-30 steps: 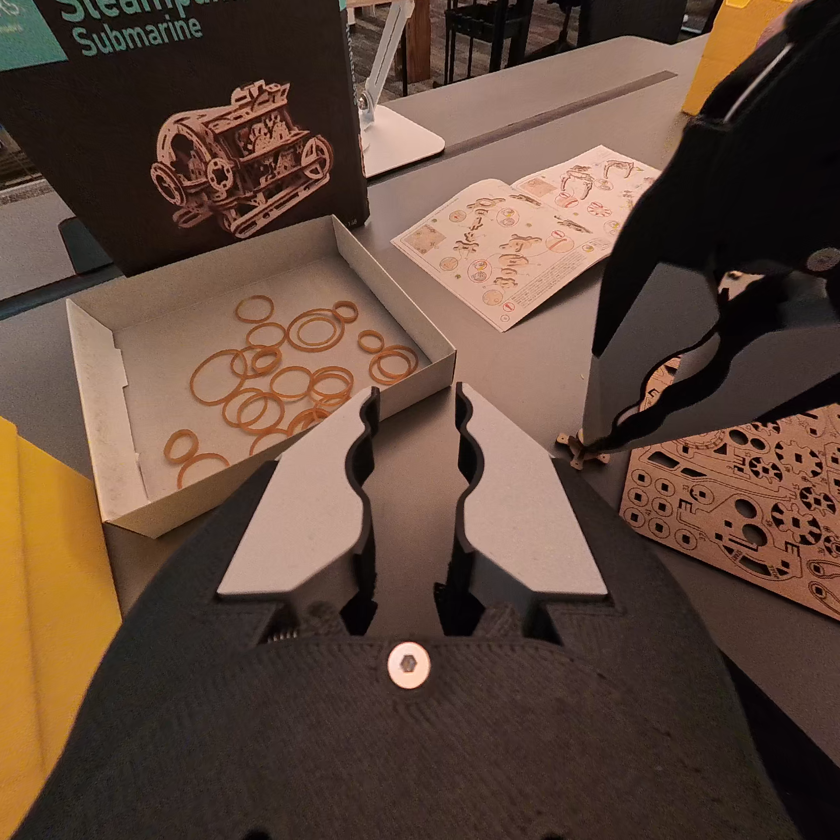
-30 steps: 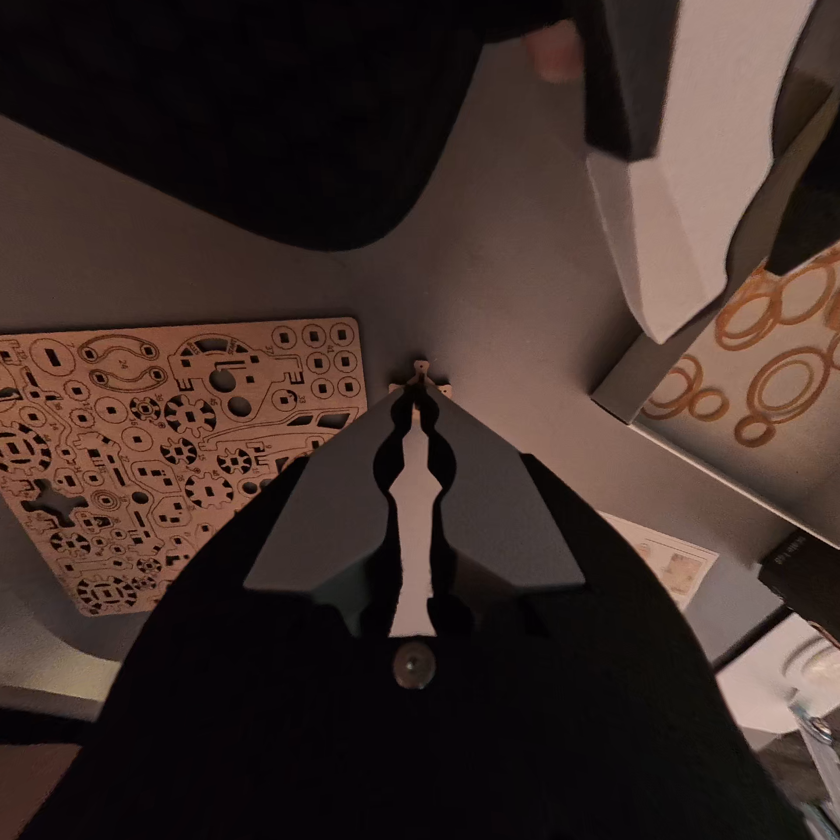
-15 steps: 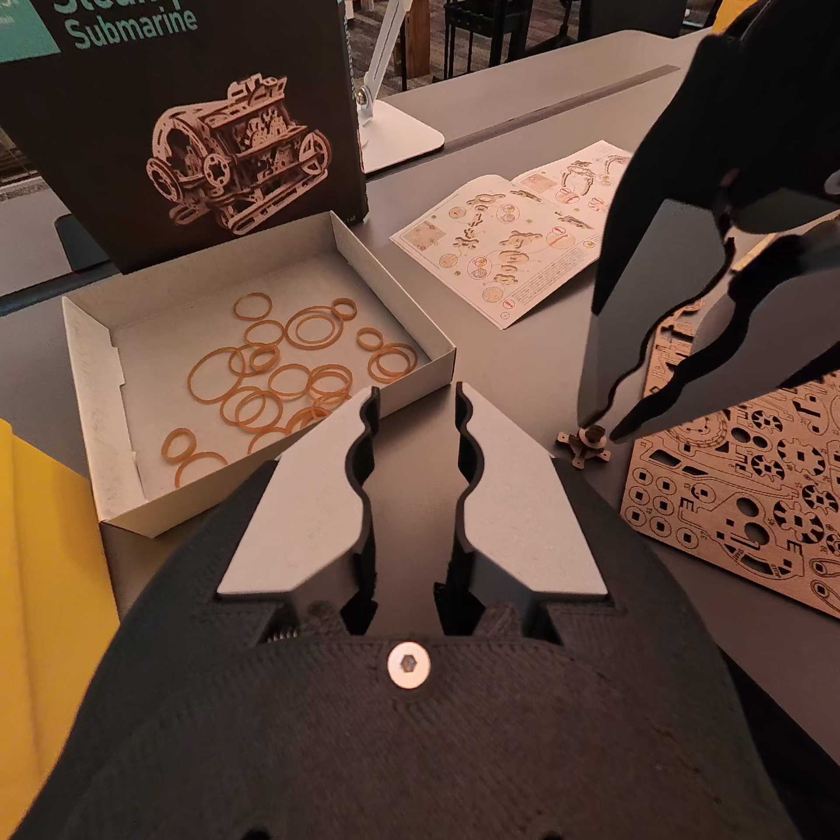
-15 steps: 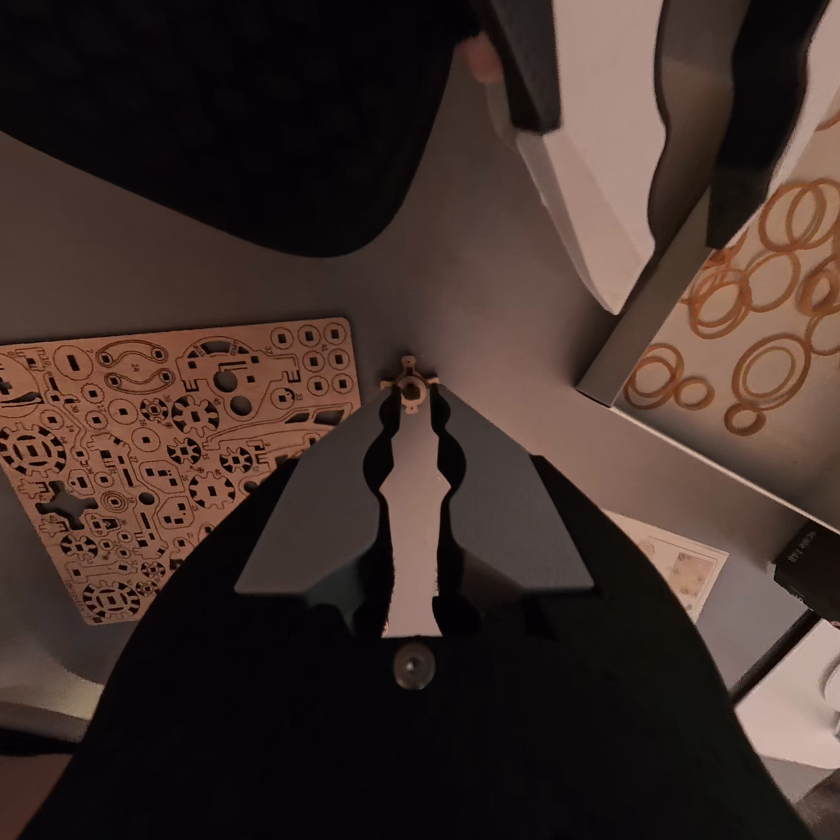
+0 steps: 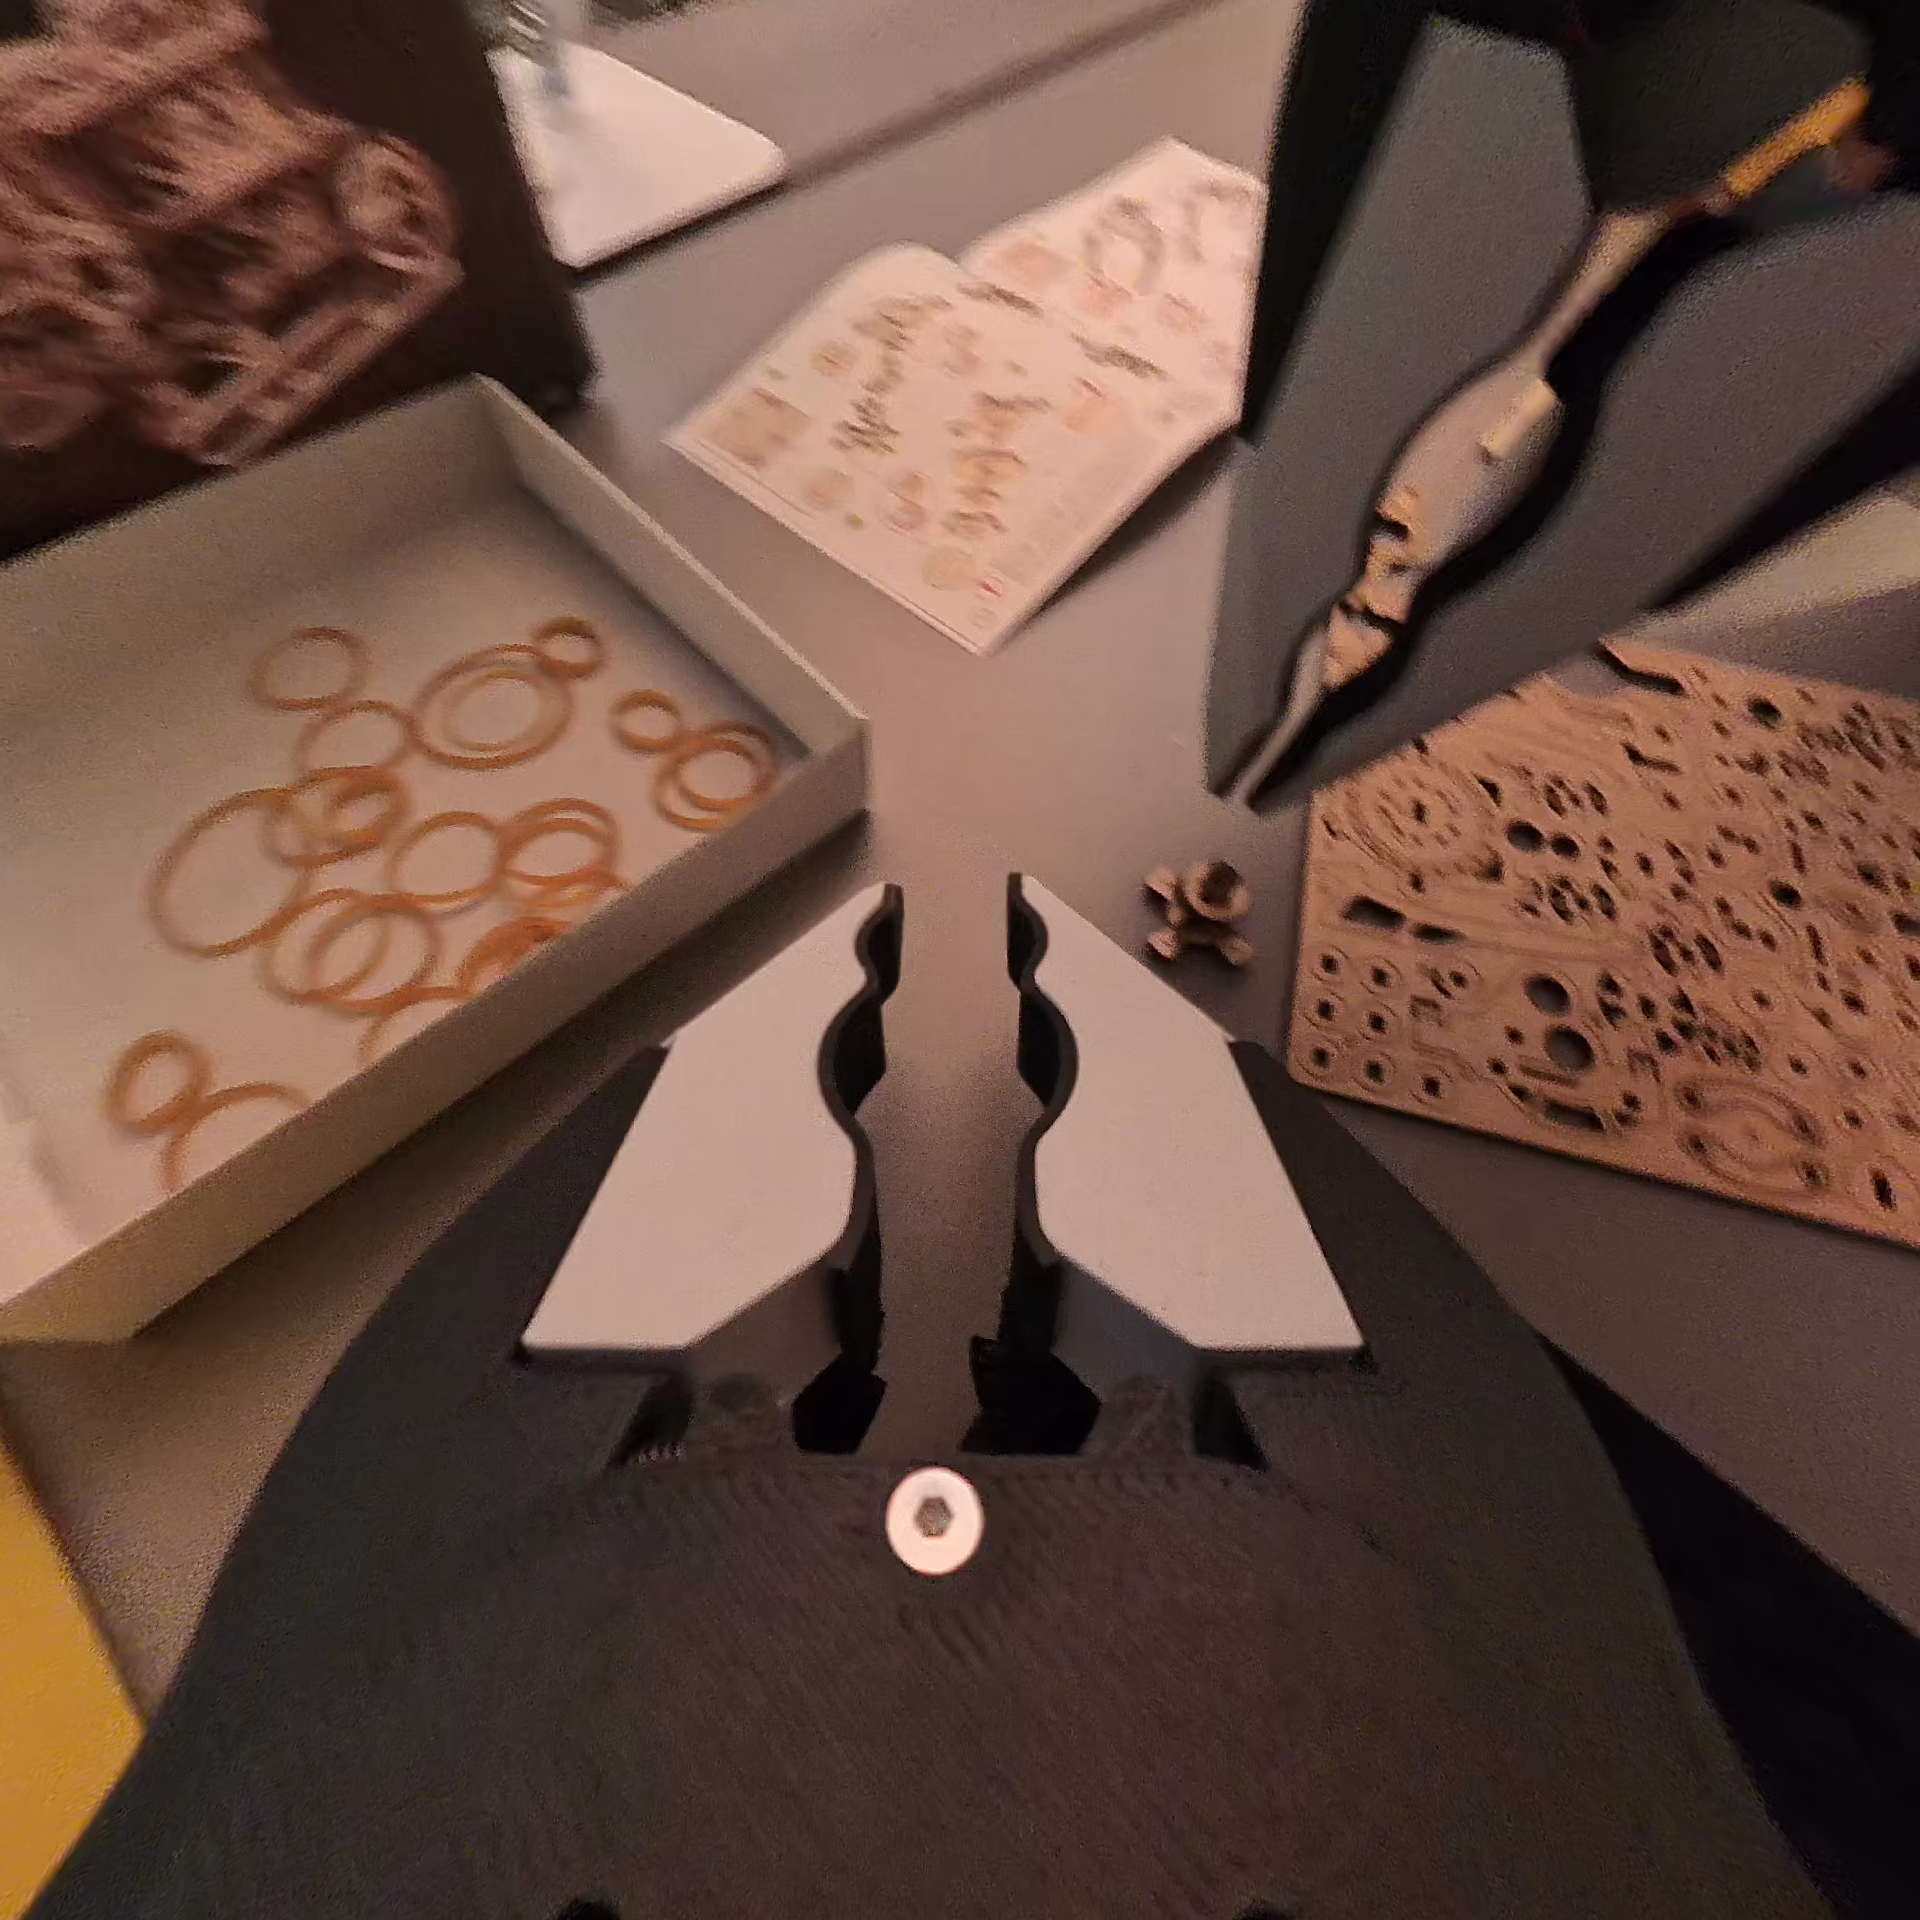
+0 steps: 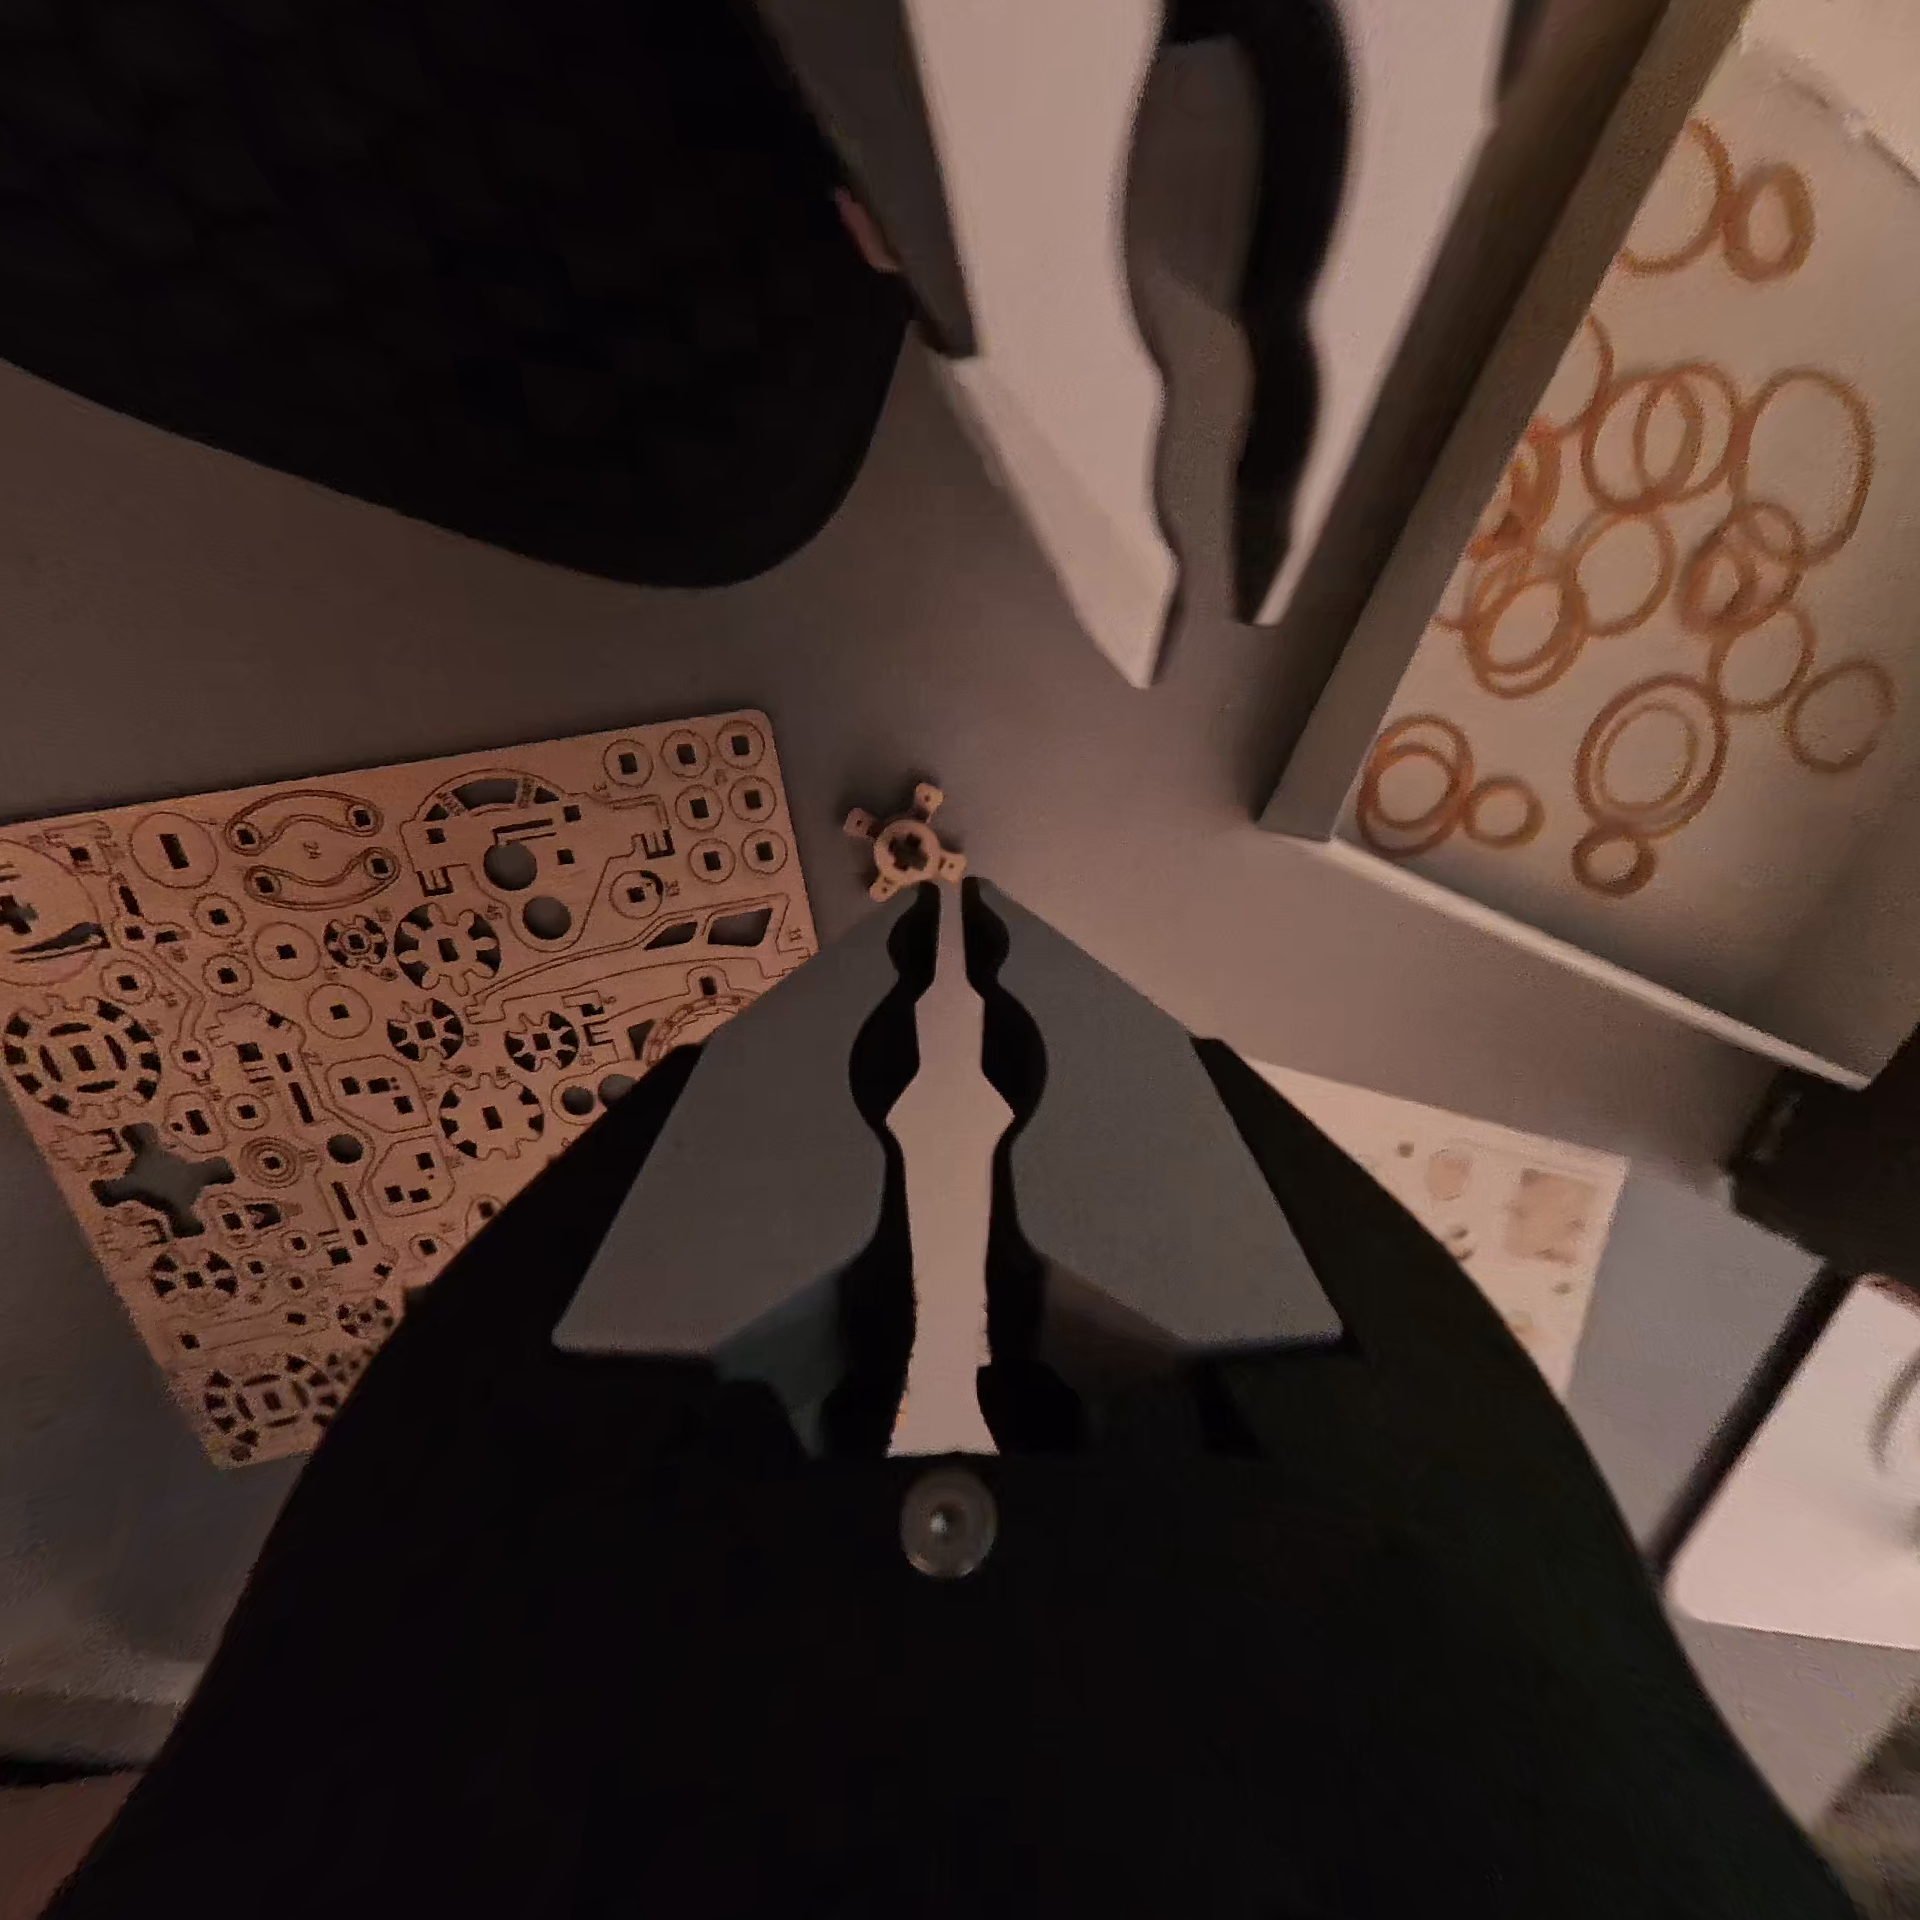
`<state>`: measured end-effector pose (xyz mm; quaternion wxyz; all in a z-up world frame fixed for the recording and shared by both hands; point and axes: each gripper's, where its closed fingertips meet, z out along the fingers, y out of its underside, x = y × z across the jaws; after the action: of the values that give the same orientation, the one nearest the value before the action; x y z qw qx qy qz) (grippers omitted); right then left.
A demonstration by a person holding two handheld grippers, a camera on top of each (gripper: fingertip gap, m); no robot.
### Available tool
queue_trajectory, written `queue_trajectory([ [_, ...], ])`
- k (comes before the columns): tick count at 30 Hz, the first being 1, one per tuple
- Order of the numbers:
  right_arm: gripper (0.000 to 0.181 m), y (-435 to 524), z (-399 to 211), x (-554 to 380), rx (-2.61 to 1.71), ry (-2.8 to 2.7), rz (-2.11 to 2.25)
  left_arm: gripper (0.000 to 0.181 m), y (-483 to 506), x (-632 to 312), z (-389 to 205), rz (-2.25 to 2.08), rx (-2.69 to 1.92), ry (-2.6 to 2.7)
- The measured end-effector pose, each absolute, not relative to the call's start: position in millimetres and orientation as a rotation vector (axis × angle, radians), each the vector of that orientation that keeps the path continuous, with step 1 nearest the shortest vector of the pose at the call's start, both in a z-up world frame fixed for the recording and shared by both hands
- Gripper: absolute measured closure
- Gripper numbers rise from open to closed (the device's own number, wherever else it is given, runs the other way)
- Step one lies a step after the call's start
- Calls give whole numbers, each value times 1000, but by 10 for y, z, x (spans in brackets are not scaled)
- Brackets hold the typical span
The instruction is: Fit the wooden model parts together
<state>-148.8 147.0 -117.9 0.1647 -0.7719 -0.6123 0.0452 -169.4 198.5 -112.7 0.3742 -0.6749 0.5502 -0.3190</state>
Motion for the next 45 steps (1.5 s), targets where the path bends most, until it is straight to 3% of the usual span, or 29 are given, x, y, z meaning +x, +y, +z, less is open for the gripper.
queue_trajectory([
  [1, 178, 1457, -1208, -1448, -2213, -1699, 142, 166, 1898, -1676, -1181, -824, -1717, 1479],
  [4, 180, 1446, -1286, -1379, -2193, -1578, 146, 181, 1627, -1634, -1241, -818, -1545, 1706],
  [9, 181, 1459, -1222, -1450, -2128, -1448, 161, 181, 1539, -1580, -1242, -762, -1326, 1788],
  [17, 181, 1417, -1298, -1492, -2109, -1350, 238, 181, 1564, -1522, -1206, -1032, -1403, 1761],
  [42, 181, 1498, -1349, -1487, -2122, -1362, 191, 181, 1472, -1449, -1316, -914, -1340, 1861],
  [45, 181, 1417, -1574, -1513, -2204, -1400, 243, 181, 1420, -1456, -1411, -886, -1350, 1933],
])
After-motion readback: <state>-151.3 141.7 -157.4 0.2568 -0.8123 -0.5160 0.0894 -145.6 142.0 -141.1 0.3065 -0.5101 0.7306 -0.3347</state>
